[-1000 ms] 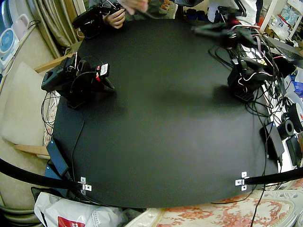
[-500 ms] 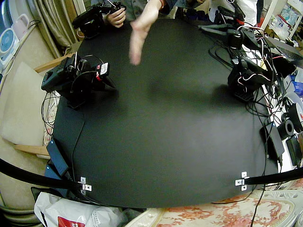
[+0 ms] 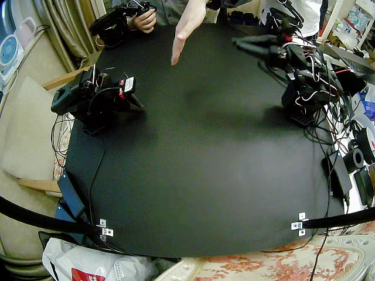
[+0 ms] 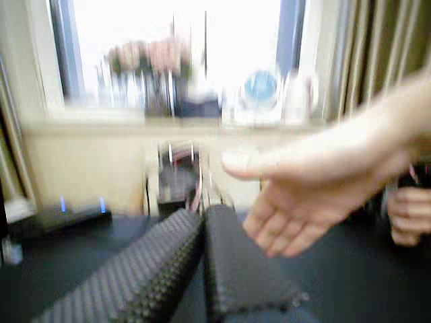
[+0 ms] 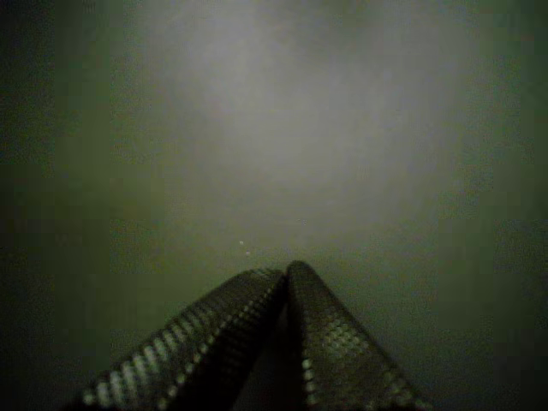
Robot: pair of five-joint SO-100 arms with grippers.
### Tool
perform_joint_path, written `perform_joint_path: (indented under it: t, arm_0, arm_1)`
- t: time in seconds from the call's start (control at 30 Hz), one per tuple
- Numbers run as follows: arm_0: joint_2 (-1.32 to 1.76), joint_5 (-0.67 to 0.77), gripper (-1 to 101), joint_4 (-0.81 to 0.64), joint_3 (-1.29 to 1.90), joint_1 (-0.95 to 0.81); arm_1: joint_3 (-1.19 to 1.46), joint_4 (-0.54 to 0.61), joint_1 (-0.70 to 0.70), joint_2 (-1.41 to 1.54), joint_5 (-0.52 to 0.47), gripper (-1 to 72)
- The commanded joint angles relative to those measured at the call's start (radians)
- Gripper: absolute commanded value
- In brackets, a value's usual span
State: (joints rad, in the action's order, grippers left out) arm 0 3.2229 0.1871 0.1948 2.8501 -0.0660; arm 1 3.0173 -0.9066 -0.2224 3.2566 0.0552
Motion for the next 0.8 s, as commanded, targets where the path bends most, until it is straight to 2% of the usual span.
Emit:
perform_joint_path:
  t: [0.0, 0.07, 0.1, 0.13, 0.23, 0.27, 0.33, 0.37, 0.4, 0.43, 0.5, 0.53, 0.57, 0.7, 0.77]
  arm_0:
    - [0.017, -0.15, 0, -0.215, -0.054, -0.017]
    - [0.017, -0.005, 0, 0.021, -0.084, -0.023]
    - [0.017, 0.156, 0, 0.126, -0.028, -0.029]
    - [0.017, 0.201, 0, 0.129, 0.006, -0.029]
    - [0.017, -0.021, 0, -0.046, -0.066, -0.054]
    - [0.017, -0.032, 0, -0.04, -0.067, -0.055]
    - [0.017, 0.173, 0, 0.066, 0.094, -0.04]
    - [0.017, 0.242, 0, 0.048, 0.179, -0.04]
    - [0.017, 0.255, 0, -0.129, 0.287, -0.038]
    - [0.017, 0.215, 0, -0.229, 0.27, -0.034]
    - [0.017, 0.067, 0, -0.216, 0.137, -0.063]
    - [0.017, 0.005, 0, -0.086, 0.057, -0.094]
    - [0.017, 0.041, 0, 0.034, 0.048, -0.092]
    - [0.017, 0.092, 0, 0.091, 0.324, -0.11]
    - [0.017, 0.115, 0, 0.258, 0.331, -0.109]
  arm_1:
    - [-0.011, 0.028, -0.018, 0.017, 0.012, -0.3]
    - [-0.011, 0.023, -0.018, 0.017, 0.012, -0.3]
    - [-0.011, 0.014, -0.018, 0.017, 0.012, -0.3]
    - [-0.011, 0.009, -0.018, 0.017, 0.011, -0.3]
    - [-0.011, 0.017, -0.008, 0.017, 0.005, -0.3]
    - [-0.011, 0.023, -0.008, 0.017, 0.003, -0.3]
    - [-0.011, 0.023, -0.017, 0.017, 0.006, -0.3]
    - [-0.011, 0.015, -0.021, 0.017, 0.008, -0.3]
    - [-0.011, 0.005, -0.021, 0.017, 0.008, -0.3]
    - [-0.011, 0.006, -0.021, 0.017, 0.008, -0.3]
    - [-0.011, 0.009, -0.02, 0.017, 0.003, -0.3]
    - [-0.011, 0.014, -0.017, 0.017, 0.002, -0.3]
    - [-0.011, 0.015, -0.017, 0.017, 0.002, -0.3]
    - [-0.011, 0.012, -0.012, 0.017, 0.005, -0.3]
    - [-0.011, 0.0, -0.005, 0.017, 0.006, -0.3]
